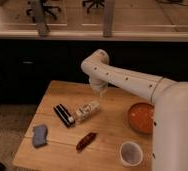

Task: Knock the bottle over

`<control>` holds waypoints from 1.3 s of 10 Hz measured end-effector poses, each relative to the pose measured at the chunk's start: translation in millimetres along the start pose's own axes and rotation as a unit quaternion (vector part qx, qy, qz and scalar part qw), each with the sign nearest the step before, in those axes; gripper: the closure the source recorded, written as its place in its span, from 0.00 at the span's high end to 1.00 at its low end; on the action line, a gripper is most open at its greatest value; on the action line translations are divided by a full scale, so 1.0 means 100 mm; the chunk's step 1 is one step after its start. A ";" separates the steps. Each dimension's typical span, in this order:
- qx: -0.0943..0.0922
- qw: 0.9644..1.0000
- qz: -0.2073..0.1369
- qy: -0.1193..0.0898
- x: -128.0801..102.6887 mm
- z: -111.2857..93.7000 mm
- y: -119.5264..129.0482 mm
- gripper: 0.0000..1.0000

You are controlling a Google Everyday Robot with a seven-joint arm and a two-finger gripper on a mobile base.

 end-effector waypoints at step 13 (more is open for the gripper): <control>0.006 1.000 -0.015 0.002 0.01 0.03 -0.01 0.02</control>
